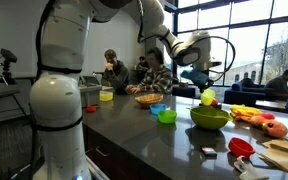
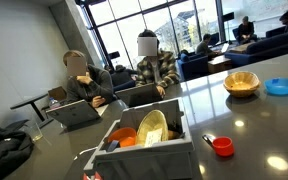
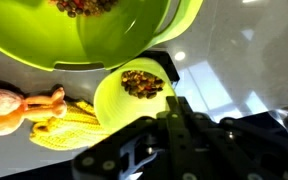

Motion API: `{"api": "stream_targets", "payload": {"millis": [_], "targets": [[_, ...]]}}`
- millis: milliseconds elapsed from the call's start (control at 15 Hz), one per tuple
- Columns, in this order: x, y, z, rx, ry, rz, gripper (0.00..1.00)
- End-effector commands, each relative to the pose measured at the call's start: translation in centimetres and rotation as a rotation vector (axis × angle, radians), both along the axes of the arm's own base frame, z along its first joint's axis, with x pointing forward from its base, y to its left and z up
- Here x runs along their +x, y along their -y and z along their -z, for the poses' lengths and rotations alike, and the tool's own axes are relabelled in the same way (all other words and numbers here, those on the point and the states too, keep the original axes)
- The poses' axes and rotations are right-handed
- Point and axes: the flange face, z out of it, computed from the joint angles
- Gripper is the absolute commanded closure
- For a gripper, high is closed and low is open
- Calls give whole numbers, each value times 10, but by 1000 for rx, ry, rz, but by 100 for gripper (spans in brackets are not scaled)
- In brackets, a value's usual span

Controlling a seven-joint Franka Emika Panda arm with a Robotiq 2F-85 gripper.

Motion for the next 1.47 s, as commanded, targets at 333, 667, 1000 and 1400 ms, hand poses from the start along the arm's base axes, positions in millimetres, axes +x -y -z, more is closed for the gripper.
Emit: {"api": "stream_targets", "payload": {"millis": [333, 667, 1000, 1400], "targets": [[-16, -17, -23, 54, 111, -28, 99], [-12, -23, -23, 81, 138, -55, 99], [-17, -23, -24, 133, 187, -34, 99], [-33, -17, -27, 154, 232, -13, 99]]}}
